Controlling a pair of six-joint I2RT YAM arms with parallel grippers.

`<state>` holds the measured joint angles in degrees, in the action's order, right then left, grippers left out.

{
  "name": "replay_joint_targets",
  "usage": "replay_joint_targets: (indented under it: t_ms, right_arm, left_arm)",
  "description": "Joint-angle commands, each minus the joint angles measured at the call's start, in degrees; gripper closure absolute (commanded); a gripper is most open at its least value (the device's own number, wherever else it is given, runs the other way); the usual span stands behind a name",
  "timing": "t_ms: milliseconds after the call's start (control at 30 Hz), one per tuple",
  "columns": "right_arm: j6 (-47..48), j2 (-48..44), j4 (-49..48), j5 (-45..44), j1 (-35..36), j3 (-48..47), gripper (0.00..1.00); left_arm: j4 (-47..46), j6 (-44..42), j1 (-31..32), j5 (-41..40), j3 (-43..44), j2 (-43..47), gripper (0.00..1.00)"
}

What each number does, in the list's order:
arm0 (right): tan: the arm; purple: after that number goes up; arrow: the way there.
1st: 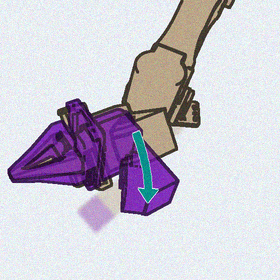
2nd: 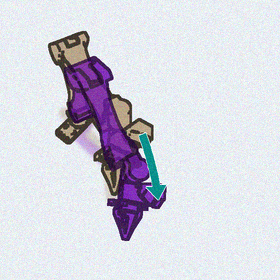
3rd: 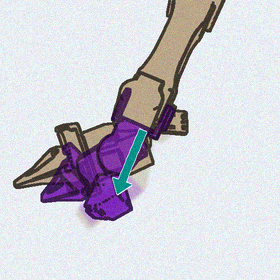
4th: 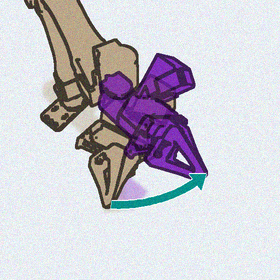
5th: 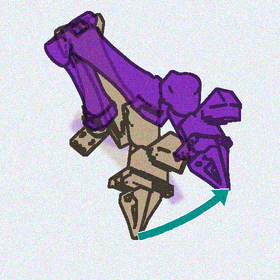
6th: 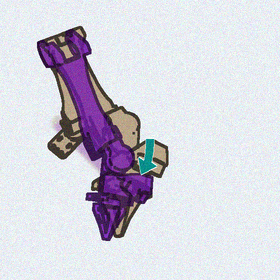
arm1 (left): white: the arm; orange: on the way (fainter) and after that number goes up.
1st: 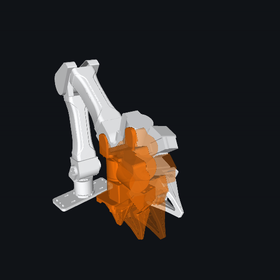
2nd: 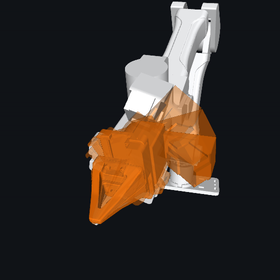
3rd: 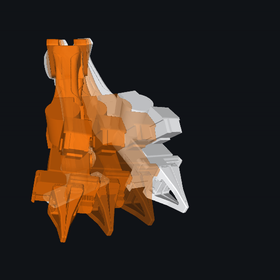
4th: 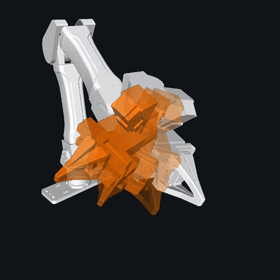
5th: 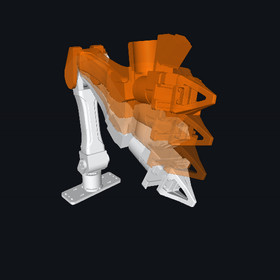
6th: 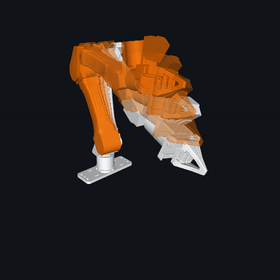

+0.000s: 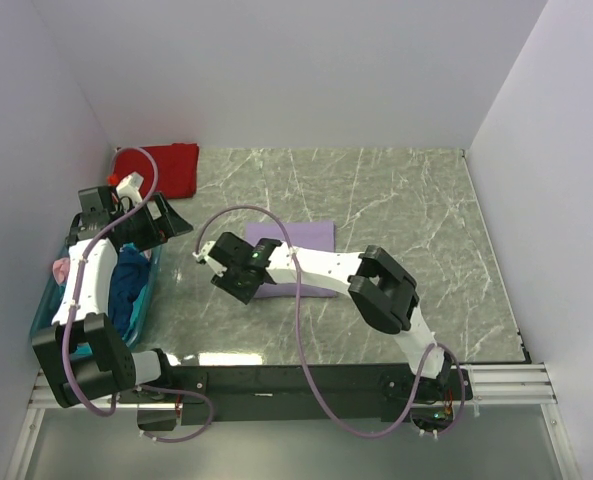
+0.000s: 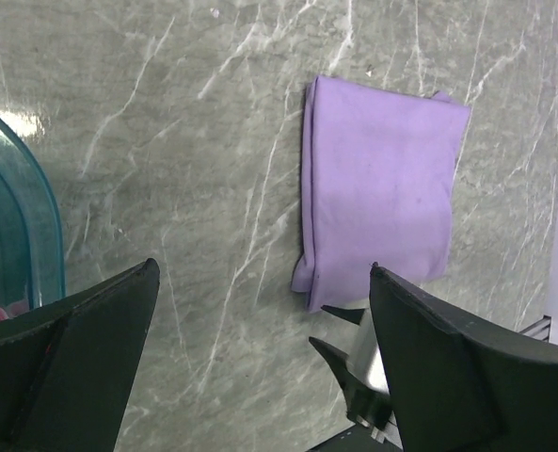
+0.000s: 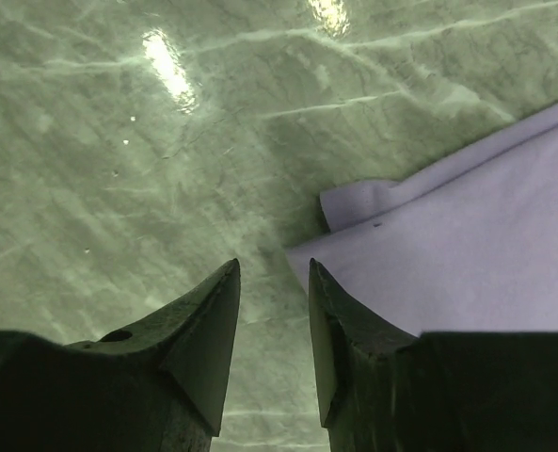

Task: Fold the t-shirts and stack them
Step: Neatly place the folded tshirt to the corner

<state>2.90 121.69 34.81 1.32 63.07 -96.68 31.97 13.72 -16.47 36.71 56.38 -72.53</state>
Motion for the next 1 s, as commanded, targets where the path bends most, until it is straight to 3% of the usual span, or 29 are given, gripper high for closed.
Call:
replay_joint_targets:
  t_ms: [0,267,333,467,600,767,967]
  right_arm:
    - [0.8,1.6,0.3,-1.2,0.4,-2.0,0.58]
    - [1.1,5.2,-1.7,-3.9,0.4,1.1,0.62]
    - [1.3,5.0,-2.0,-4.0,0.1,1.7,0.70]
    - [1.9,1.8,-2.2,-2.5,-1.2,2.1,1.00]
    - [1.3,-3.7,-3.8,1.5,-4.1,3.3,1.00]
    - [-0.6,-11.1,-8.9,8.4,-7.8,8.2,1.00]
    - [-2.3,-13.1,-11.5,12.0,-11.3,9.5,1.00]
  left_arm:
    - [-1.4,1.2,-0.2,-1.2,-0.8,0.3,0.01]
    - [-4.2,2.9,-0.3,-2.5,-3.2,1.2,0.01]
    - [-5.8,4.2,-0.2,-1.9,-4.8,1.3,0.01]
    - [-11.5,8.8,-0.2,0.9,-9.6,1.0,0.01]
    - [-18.7,15.5,0.8,2.5,-13.7,-0.8,0.03]
    - [-25.1,22.8,7.6,1.6,-14.4,-4.5,0.01]
    - [-31.5,30.0,15.2,-2.7,-15.9,-8.9,0.01]
